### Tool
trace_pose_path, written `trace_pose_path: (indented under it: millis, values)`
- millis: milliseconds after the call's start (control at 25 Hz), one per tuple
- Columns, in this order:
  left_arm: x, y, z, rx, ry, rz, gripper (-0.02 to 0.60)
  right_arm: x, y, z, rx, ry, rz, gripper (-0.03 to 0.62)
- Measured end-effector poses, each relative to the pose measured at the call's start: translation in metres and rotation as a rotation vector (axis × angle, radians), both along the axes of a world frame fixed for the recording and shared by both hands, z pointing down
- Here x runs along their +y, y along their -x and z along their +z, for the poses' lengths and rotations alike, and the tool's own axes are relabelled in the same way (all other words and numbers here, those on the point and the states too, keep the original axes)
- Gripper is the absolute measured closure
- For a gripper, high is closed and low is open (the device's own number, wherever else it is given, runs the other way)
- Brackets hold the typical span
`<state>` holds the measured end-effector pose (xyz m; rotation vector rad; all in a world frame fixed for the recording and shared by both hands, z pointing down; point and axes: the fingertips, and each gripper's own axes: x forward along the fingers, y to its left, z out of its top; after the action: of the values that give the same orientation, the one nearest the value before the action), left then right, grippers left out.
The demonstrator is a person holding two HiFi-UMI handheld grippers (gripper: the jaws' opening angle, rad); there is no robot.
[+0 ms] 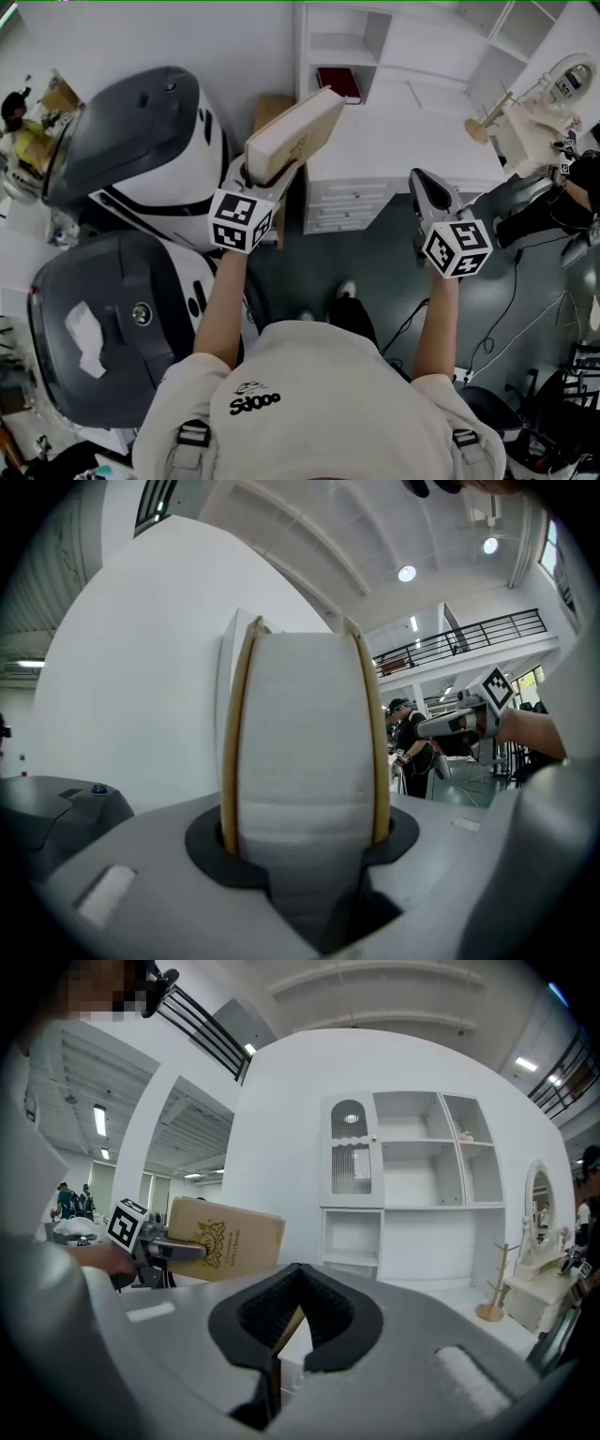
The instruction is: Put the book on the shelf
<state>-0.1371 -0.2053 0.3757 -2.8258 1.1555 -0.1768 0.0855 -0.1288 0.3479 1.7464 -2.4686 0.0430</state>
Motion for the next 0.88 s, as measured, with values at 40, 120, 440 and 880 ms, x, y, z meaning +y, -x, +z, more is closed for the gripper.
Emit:
trace_pose_path:
  millis: [40,120,440,880]
  values:
    - [-0.006,-0.002,0.001,-0.001,0.000,-0.001,0.337,-0.006,-0.001,0.001,0.002,0.002,-0.004,0.592]
    - [-0.019,-0.005,0.002,-0.003,-0.001,-0.006,0.339,-0.020,-0.004,0.002,0.005,0.000,-0.011,0.592]
    - [-0.088,-0.040,-0.007,-0.009,-0.031,-0.038,0.339,-0.098,-0.040,-0.010,0.004,-0.042,-0.052,0.592]
    - [-0.197,-0.102,-0.029,-0.083,-0.061,-0.077,0.337,-0.216,-0.099,-0.014,-0.004,0.000,-0.103,0.592]
